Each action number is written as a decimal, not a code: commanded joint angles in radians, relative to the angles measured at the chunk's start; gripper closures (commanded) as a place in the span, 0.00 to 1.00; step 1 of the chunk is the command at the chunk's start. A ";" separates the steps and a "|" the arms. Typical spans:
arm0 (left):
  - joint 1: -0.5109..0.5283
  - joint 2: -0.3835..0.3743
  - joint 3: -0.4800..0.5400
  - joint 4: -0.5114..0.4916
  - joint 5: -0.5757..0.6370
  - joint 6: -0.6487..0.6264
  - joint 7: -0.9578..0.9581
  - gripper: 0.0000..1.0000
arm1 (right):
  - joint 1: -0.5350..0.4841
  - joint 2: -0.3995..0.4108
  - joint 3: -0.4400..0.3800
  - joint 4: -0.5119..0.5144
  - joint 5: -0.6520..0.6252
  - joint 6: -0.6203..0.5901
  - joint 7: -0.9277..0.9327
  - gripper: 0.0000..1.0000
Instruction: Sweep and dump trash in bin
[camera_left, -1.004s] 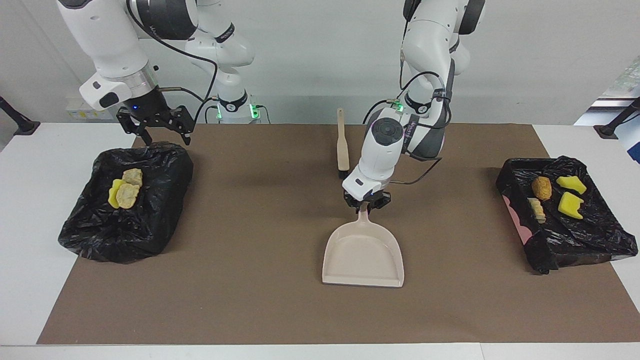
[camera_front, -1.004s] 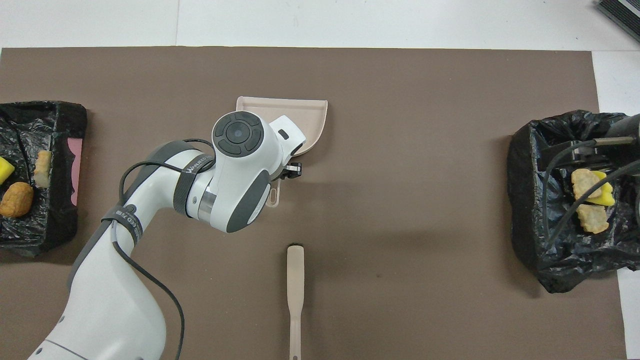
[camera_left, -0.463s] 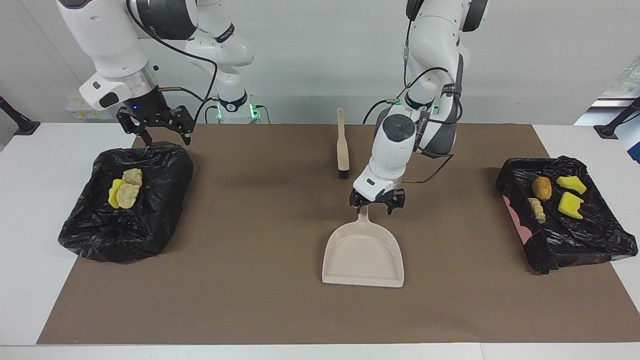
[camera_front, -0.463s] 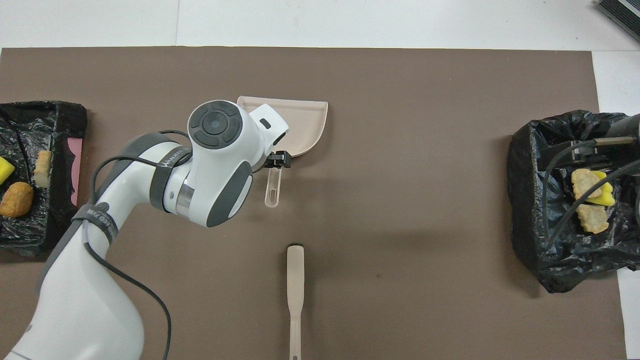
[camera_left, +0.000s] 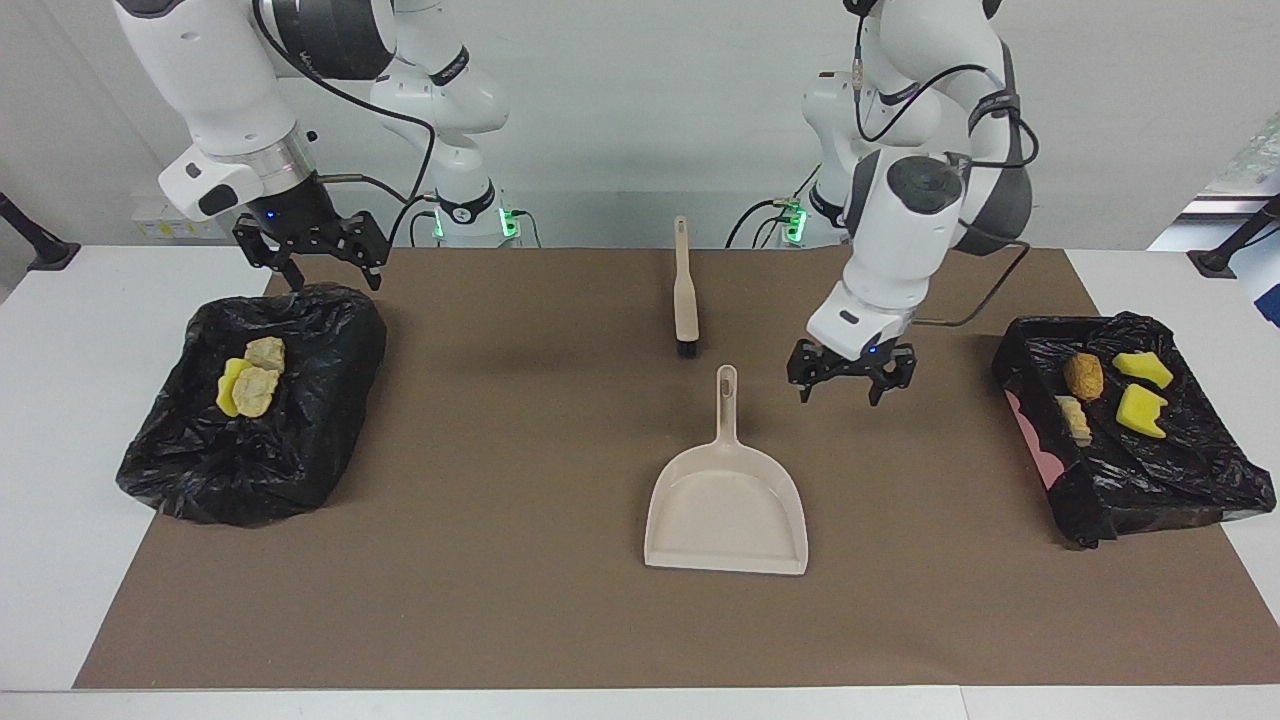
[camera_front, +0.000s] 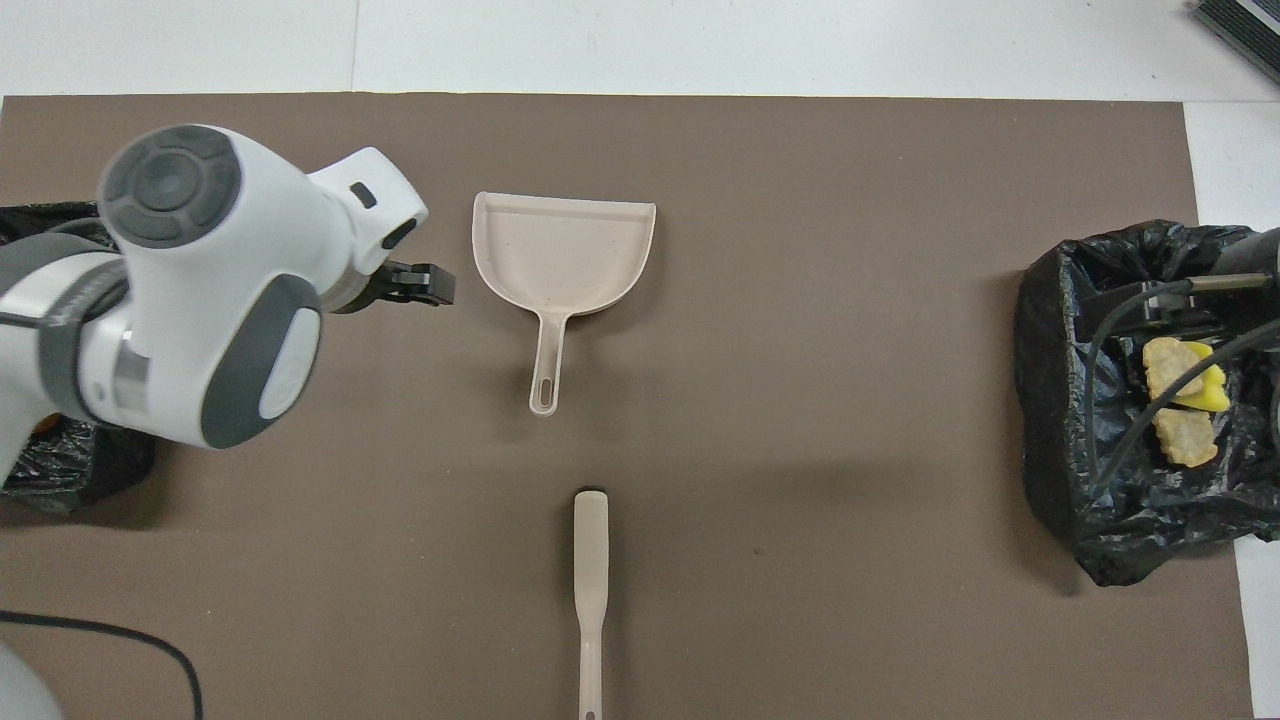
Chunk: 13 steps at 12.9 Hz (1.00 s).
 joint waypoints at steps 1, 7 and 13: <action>0.062 -0.082 -0.007 -0.014 0.014 -0.069 0.081 0.00 | -0.008 -0.010 0.004 -0.004 0.003 -0.006 -0.023 0.00; 0.240 -0.121 0.001 0.180 0.006 -0.289 0.311 0.00 | -0.009 -0.010 0.004 -0.004 0.003 -0.006 -0.023 0.00; 0.272 -0.122 -0.004 0.336 -0.015 -0.526 0.337 0.00 | -0.009 -0.010 0.004 -0.004 0.003 -0.008 -0.023 0.00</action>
